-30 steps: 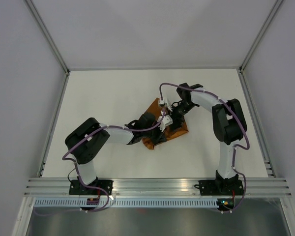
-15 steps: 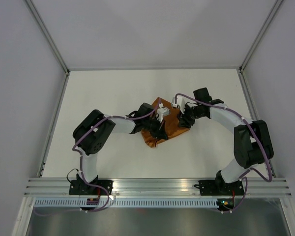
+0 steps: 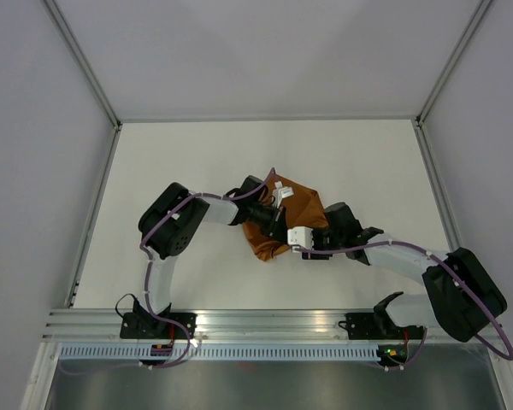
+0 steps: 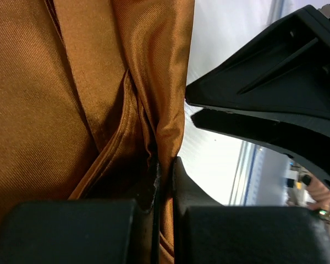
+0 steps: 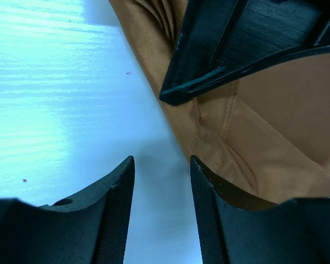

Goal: Fold the napkin, place the utensils inside, and roll it up
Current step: Roll the napkin at the center of the board.

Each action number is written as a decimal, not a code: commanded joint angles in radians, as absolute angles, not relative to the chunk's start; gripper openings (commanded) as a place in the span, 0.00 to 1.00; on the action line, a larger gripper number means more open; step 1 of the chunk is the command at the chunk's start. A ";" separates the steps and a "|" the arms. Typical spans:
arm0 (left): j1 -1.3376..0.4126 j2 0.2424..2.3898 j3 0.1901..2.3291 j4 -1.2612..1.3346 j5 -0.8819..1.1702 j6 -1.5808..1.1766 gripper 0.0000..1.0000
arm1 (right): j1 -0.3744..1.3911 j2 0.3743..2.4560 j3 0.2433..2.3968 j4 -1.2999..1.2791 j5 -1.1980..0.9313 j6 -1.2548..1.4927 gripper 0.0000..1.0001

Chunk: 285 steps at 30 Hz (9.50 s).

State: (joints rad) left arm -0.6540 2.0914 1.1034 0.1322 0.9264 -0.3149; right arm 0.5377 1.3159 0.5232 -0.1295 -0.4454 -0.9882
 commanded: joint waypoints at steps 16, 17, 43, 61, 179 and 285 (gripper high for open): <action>-0.640 2.232 1.065 -0.046 0.948 -0.426 0.02 | 0.679 1.149 0.313 0.178 -0.350 -1.129 0.52; -0.640 2.233 1.066 -0.046 0.948 -0.426 0.02 | 0.690 1.163 0.308 0.202 -0.342 -1.137 0.52; -0.634 2.230 1.072 -0.066 0.974 -0.385 0.02 | 0.834 1.371 0.351 0.122 -0.195 -1.224 0.03; -0.620 2.003 0.979 0.097 0.881 -0.474 0.37 | 0.821 1.436 0.540 -0.222 -0.305 -1.181 0.01; -0.885 2.005 1.138 -0.181 0.491 -0.117 0.02 | 0.084 1.586 1.066 -0.495 -0.718 -0.837 0.54; -0.931 1.646 0.764 0.480 0.054 0.054 0.53 | 0.394 2.152 1.440 -1.127 -0.745 -1.341 0.01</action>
State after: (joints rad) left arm -0.9180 1.6123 0.6960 0.4671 -0.0048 -0.0547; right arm 0.3962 2.0998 1.4441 -1.1110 -0.7551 -1.2984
